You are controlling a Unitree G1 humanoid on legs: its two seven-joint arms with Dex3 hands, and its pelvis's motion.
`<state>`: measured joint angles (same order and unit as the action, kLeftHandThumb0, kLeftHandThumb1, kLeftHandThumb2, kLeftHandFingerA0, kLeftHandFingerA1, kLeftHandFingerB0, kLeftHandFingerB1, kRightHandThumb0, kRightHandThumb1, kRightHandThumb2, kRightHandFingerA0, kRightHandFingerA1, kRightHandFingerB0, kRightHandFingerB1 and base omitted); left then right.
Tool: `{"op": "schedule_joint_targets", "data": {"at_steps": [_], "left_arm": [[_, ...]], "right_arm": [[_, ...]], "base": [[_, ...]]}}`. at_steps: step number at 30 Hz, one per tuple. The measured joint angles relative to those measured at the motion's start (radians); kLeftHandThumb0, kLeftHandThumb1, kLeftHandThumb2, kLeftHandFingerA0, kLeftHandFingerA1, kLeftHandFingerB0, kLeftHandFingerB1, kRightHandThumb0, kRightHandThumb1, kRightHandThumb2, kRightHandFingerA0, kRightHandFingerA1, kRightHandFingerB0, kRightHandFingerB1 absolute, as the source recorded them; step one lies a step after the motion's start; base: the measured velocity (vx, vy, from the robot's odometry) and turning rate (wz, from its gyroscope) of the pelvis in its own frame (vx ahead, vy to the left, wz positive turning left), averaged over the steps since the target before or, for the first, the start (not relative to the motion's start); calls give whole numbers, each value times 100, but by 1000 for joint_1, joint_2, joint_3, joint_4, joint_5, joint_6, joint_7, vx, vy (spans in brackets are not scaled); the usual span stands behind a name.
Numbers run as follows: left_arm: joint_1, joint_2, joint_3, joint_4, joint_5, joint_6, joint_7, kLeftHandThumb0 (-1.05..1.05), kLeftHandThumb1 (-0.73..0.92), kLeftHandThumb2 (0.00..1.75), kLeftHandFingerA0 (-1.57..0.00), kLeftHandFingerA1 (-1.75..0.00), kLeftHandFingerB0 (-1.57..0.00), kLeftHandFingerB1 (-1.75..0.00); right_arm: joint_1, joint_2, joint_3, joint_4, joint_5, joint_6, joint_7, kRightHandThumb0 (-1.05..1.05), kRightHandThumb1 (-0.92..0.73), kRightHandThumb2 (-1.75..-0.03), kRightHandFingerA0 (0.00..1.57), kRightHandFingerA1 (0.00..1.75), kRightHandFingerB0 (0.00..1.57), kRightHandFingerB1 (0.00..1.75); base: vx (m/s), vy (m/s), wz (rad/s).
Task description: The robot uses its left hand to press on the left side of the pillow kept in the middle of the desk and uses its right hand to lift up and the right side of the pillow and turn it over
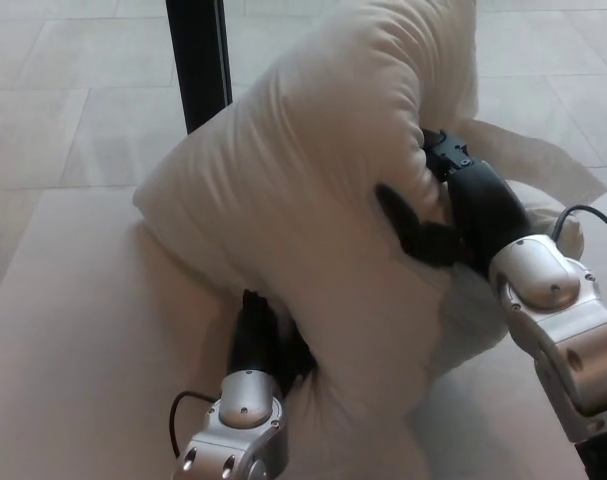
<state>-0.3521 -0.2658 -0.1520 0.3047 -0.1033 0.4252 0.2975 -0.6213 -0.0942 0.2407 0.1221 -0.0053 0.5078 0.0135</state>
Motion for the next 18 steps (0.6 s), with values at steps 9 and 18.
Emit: {"op": "schedule_joint_targets", "data": {"at_steps": [9,18], "left_arm": [[3,3,9,42,-10,-75,7,-101,61,94,-12,-52,0,-5],[9,5,28,77,-39,-151,5,-92,57,92,-19,-58,0,-6]], "right_arm": [[15,16,53,-3,-67,-30,-57,-71,-59,-58,22,71,24,61],[25,15,125,8,-158,-73,-121,-68,-54,-57,35,73,63,51]], "base": [[0,0,0],[0,0,0]]}}
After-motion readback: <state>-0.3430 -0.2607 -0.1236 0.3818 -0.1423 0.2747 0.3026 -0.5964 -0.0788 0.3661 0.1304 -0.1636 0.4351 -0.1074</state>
